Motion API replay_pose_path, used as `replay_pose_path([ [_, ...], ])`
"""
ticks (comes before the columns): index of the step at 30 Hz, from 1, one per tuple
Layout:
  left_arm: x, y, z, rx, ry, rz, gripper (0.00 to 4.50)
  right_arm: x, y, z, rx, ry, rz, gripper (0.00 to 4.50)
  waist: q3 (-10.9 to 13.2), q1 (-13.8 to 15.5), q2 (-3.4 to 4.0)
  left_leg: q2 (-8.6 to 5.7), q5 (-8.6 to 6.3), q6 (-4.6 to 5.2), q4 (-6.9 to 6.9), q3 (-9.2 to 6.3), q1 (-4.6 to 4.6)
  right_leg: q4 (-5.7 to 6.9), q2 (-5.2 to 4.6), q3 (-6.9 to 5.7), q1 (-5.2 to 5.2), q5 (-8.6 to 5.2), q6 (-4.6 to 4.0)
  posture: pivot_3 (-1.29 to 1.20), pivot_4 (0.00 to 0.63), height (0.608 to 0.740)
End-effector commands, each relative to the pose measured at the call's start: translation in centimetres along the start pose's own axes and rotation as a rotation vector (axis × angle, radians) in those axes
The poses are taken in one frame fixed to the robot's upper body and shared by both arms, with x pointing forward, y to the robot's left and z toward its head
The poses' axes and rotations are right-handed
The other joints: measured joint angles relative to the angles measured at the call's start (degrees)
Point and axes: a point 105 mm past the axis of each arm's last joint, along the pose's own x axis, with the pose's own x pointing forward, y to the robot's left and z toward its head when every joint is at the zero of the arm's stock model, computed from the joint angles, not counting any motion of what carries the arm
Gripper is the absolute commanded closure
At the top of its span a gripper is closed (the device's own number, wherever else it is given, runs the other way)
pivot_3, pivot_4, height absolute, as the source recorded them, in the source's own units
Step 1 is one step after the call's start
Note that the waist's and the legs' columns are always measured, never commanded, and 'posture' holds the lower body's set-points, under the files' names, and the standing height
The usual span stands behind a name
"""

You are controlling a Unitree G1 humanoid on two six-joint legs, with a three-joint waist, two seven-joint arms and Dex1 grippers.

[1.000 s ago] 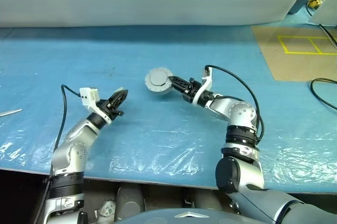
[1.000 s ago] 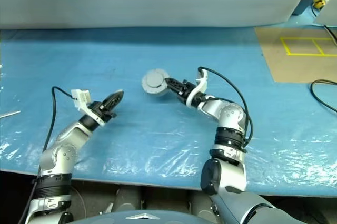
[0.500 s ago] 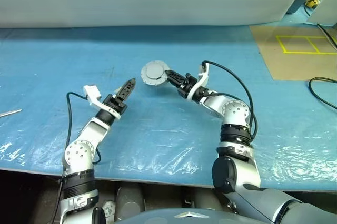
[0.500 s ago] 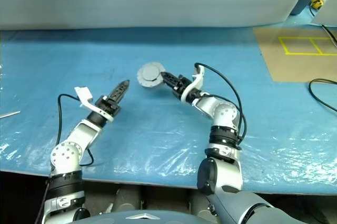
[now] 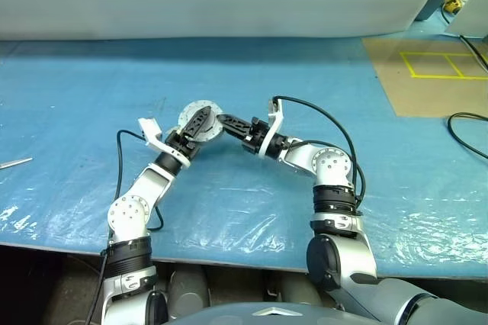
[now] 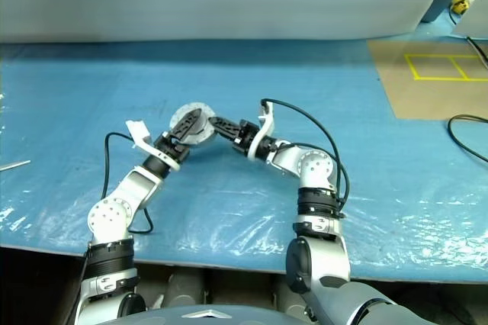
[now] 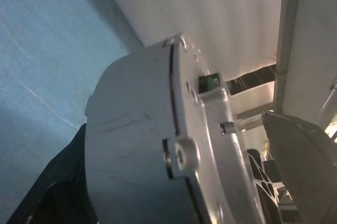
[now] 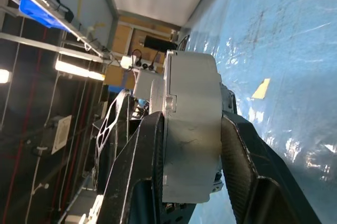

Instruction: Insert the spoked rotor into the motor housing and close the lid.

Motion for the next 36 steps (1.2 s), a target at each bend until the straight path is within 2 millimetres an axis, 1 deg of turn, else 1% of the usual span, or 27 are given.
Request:
replay_pose_path([
  [1,0.2,-1.3,0.4,-0.019,-0.002,-0.06,0.93,0.4,2.9,0.9,-0.034,-0.04,0.134,3.33,0.0,0.01,0.0,0.0,0.0,0.0,0.01,0.0,0.0,0.0,0.0,0.0,0.0,0.0,0.0,0.0,0.15,0.74],
  [3,0.1,-1.0,0.3,-0.009,0.014,-0.039,1.57,0.3,2.8,1.1,-0.037,-0.045,0.133,3.33,0.0,0.06,-0.01,0.0,0.0,0.0,0.01,-0.01,-0.02,0.0,0.0,0.0,0.0,0.0,0.0,0.0,0.15,0.74],
  [4,0.1,-1.0,0.2,-0.01,0.022,-0.042,1.68,0.3,2.8,1.1,-0.039,-0.046,0.133,3.33,0.0,0.06,-0.02,-0.01,0.0,0.0,0.01,-0.01,-0.01,0.01,0.0,0.0,0.0,0.0,0.0,0.0,0.15,0.74],
  [10,0.1,-1.3,0.0,-0.022,0.03,-0.062,1.72,0.3,3.0,1.5,-0.047,-0.054,0.137,3.33,0.0,0.04,-0.02,-0.01,0.0,0.0,0.03,-0.03,-0.02,0.03,0.0,-0.01,0.01,0.01,0.02,0.0,0.15,0.74],
  [12,0.4,-1.0,0.4,-0.054,-0.002,-0.037,1.73,0.5,3.1,1.7,-0.047,-0.063,0.138,3.33,0.0,0.06,-0.02,-0.01,0.0,0.0,0.04,-0.04,-0.02,0.03,0.0,-0.01,0.01,0.01,0.02,0.0,0.15,0.74],
  [14,0.5,-1.3,0.9,-0.111,-0.045,-0.059,1.75,0.6,3.1,1.9,-0.043,-0.074,0.135,3.33,0.0,0.08,-0.02,-0.01,0.0,0.0,0.06,-0.05,-0.02,0.04,0.0,-0.01,0.02,0.01,0.02,0.0,0.15,0.74],
  [16,0.6,-1.8,1.2,-0.149,-0.067,-0.09,1.75,0.6,3.2,2.0,-0.047,-0.081,0.135,2.62,0.0,0.05,-0.02,-0.01,0.0,0.0,0.1,-0.05,-0.03,0.05,0.0,0.0,0.02,0.02,0.02,0.0,0.15,0.74],
  [18,0.8,-1.7,1.5,-0.179,-0.098,-0.088,1.75,0.7,3.0,2.2,-0.056,-0.09,0.121,2.03,0.0,0.02,-0.02,-0.01,0.0,0.0,0.11,-0.06,-0.02,0.08,0.0,0.0,0.02,0.01,0.02,0.0,0.15,0.74],
  [21,0.9,-1.0,3.0,-0.253,-0.213,-0.068,1.75,0.8,2.8,2.6,-0.063,-0.108,0.103,1.08,0.0,0.05,-0.03,-0.01,0.0,0.0,0.15,-0.07,-0.03,0.09,0.0,0.01,0.03,0.02,0.03,0.0,0.15,0.74],
  [24,0.9,-0.1,4.1,-0.276,-0.279,-0.052,1.75,0.6,2.7,3.3,-0.066,-0.147,0.093,1.08,0.02,-0.08,-0.06,-0.01,0.0,0.0,0.17,-0.11,-0.03,0.11,0.01,0.0,0.05,0.02,0.03,0.0,0.15,0.74],
  [26,0.8,0.9,5.3,-0.274,-0.36,-0.013,1.75,0.5,2.6,3.8,-0.077,-0.17,0.083,1.08,0.02,-0.09,-0.06,-0.01,0.0,0.0,0.16,-0.12,0.0,0.12,0.02,0.0,0.05,0.02,0.03,0.0,0.15,0.74],
  [29,0.4,3.1,7.4,-0.193,-0.492,0.098,1.75,0.5,2.4,4.1,-0.091,-0.181,0.072,1.08,0.04,-0.01,-0.12,-0.02,0.0,0.01,0.19,-0.16,-0.03,0.12,0.01,-0.01,0.06,0.03,0.04,0.0,0.15,0.74],
  [32,-0.6,5.5,10.3,-0.094,-0.646,0.217,1.75,0.6,2.4,3.9,-0.107,-0.176,0.069,1.08,0.07,0.06,-0.19,-0.03,0.01,0.01,0.21,-0.23,-0.04,0.12,0.01,-0.04,0.1,0.04,0.06,0.0,0.15,0.74],
  [34,-1.0,6.4,11.9,-0.036,-0.704,0.252,1.75,0.7,2.4,3.7,-0.111,-0.168,0.072,1.08,0.12,-0.04,-0.29,-0.04,0.01,0.02,0.23,-0.28,-0.05,0.12,0.01,-0.07,0.1,0.05,0.08,0.0,0.15,0.74],
  [36,-1.4,7.4,13.1,-0.013,-0.746,0.278,1.75,0.7,2.5,3.6,-0.11,-0.166,0.075,1.08,0.13,0.06,-0.35,-0.05,0.01,0.01,0.24,-0.3,-0.06,0.13,0.01,-0.09,0.1,0.05,0.08,0.0,0.15,0.74],
])
